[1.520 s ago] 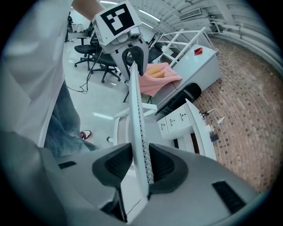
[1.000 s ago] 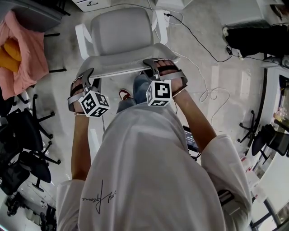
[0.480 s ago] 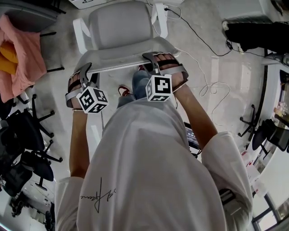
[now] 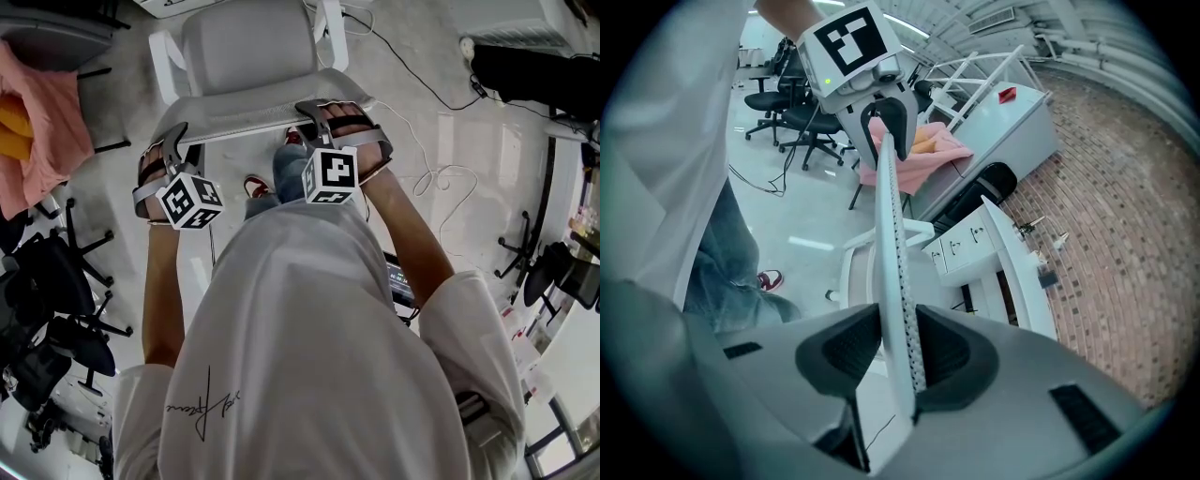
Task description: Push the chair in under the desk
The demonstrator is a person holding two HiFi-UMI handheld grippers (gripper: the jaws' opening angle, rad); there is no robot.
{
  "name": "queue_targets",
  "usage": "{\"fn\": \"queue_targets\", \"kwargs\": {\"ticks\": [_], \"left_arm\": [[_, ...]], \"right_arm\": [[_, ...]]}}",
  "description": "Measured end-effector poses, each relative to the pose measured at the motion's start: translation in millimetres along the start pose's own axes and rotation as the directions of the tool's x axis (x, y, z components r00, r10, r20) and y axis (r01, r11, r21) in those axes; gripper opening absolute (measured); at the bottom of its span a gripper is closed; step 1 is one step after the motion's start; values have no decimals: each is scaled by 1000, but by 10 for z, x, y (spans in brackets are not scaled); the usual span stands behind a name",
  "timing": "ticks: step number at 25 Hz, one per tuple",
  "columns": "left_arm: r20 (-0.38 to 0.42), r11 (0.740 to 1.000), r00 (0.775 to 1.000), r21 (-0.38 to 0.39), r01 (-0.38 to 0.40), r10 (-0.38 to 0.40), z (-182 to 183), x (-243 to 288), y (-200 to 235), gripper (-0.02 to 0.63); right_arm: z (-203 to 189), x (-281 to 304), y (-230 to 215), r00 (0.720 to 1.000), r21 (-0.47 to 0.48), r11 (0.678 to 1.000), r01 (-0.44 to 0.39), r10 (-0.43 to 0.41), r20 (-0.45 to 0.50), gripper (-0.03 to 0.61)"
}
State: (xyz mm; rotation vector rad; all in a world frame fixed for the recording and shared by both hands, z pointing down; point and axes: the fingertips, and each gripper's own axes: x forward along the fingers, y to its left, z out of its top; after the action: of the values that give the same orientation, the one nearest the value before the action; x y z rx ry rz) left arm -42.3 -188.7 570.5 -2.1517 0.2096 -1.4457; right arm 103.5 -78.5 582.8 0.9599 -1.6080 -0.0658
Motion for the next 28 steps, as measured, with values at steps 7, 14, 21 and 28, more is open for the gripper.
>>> {"fn": "queue_targets", "kwargs": {"ticks": [7,14,21,28], "left_arm": [[13,1000,1000,14,5,-5,152,128,95,173],[18,1000,1000,27,1,-1,266,235,214,173],[14,999,1000,33,2,-2,335,363,330,174],[-2,999,1000,37,6,-6,333,407,399,175]], "right_arm": [[-138,57,-143,1000,10,1000,5,-5,-15,130],[-229,117,-280,1000,18,1000,13,-13,-24,130],[-286,193,-396,1000,25,1000,18,-17,-25,130],[-264,224,-438,999,14,999,36,-36,-3,130]]}}
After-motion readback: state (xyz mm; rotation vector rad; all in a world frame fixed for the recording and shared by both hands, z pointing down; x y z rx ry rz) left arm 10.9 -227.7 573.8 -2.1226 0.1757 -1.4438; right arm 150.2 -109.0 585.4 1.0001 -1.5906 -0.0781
